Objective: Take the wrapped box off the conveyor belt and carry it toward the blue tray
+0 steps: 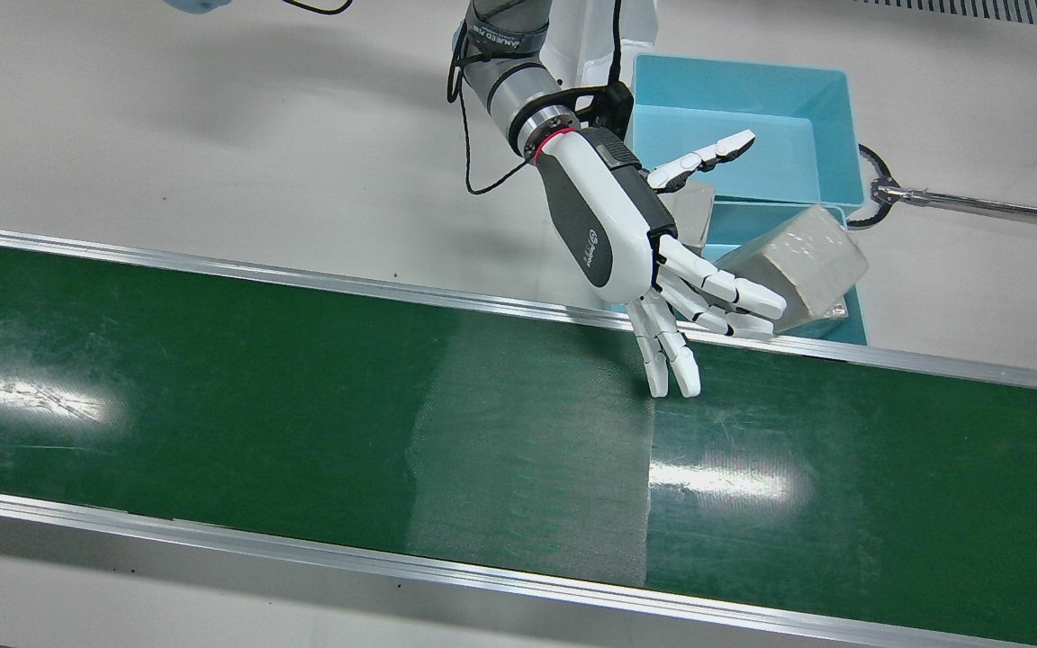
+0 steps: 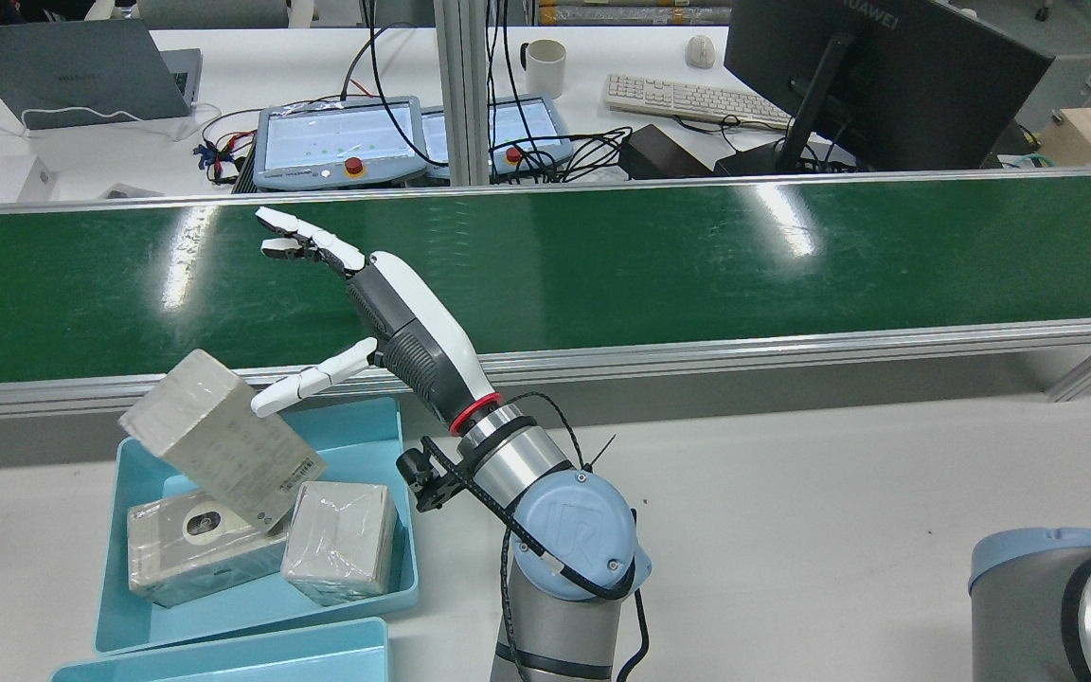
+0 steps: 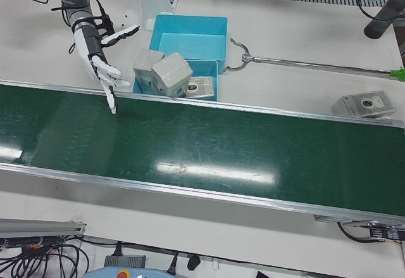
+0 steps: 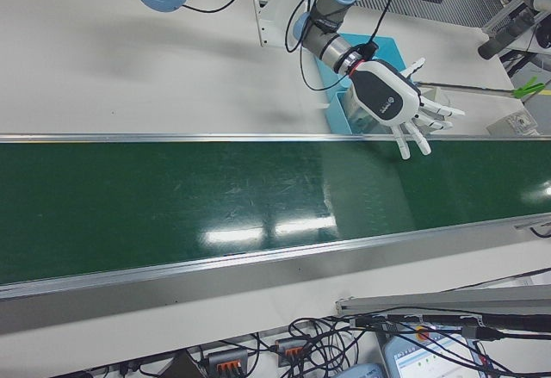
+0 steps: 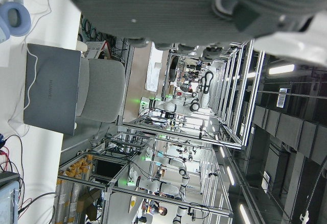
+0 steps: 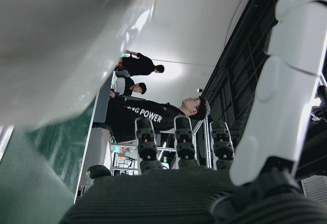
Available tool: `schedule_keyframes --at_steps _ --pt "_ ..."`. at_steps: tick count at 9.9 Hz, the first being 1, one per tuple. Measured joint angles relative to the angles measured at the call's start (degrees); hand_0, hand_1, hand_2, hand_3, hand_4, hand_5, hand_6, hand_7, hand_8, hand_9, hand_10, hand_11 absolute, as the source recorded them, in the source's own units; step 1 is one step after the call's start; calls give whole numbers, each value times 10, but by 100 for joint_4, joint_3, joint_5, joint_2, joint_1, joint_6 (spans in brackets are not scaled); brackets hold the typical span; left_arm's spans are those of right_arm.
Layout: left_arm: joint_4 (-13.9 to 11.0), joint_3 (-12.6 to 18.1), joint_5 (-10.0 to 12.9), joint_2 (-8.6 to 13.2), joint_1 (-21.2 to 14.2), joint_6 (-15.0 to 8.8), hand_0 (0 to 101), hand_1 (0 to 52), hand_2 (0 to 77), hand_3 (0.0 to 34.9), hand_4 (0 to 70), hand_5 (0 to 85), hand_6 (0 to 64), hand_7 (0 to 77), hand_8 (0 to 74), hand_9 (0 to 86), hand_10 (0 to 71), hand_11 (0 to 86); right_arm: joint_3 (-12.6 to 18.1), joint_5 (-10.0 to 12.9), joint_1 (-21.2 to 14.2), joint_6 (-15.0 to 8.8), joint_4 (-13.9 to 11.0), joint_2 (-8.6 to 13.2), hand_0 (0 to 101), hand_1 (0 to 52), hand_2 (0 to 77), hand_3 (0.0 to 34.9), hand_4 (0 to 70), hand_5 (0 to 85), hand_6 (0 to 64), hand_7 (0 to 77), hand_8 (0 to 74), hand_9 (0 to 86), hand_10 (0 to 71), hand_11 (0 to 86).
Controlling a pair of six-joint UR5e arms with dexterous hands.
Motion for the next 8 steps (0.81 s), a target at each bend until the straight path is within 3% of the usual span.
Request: schedule_keyframes --at_steps 1,2,3,4,5,6,7,8 --pt "0 0 0 0 0 0 0 0 11 0 0 11 0 5 5 0 5 0 470 -39 54 19 -134 -280 453 98 71 315 98 109 16 229 0 16 0 16" --pt "0 0 0 0 0 0 0 0 5 0 0 11 0 5 5 0 0 5 1208 -58 122 84 -343 -743 456 98 71 314 98 109 16 235 0 38 0 16" --pt "0 0 0 0 0 0 0 0 11 0 0 11 0 5 5 0 0 5 2096 -67 216 205 -582 -1350 456 98 71 314 98 109 16 235 0 38 0 16" --pt "0 0 0 0 0 0 0 0 11 0 0 11 0 5 5 0 0 5 2910 -76 368 499 -812 -2054 467 147 114 305 98 164 16 240 0 38 0 11" --pt "0 0 0 0 0 0 0 0 5 0 0 11 0 5 5 0 5 5 3343 -134 594 1005 -967 -2649 502 224 180 298 164 256 49 262 0 38 0 11" --pt "0 0 0 0 0 0 0 0 5 0 0 5 0 5 5 0 5 0 3514 -341 986 1587 -1084 -3129 540 218 333 242 273 425 191 404 0 153 44 11" --pt "0 0 0 0 0 0 0 0 11 0 0 5 0 5 5 0 5 0 3465 -698 1488 2005 -1141 -3412 540 218 333 242 273 425 191 404 0 153 114 22" --pt "0 0 0 0 0 0 0 0 5 0 0 11 0 5 5 0 5 0 3241 -1171 2052 2322 -1146 -3553 490 120 284 177 327 556 333 545 169 289 245 213"
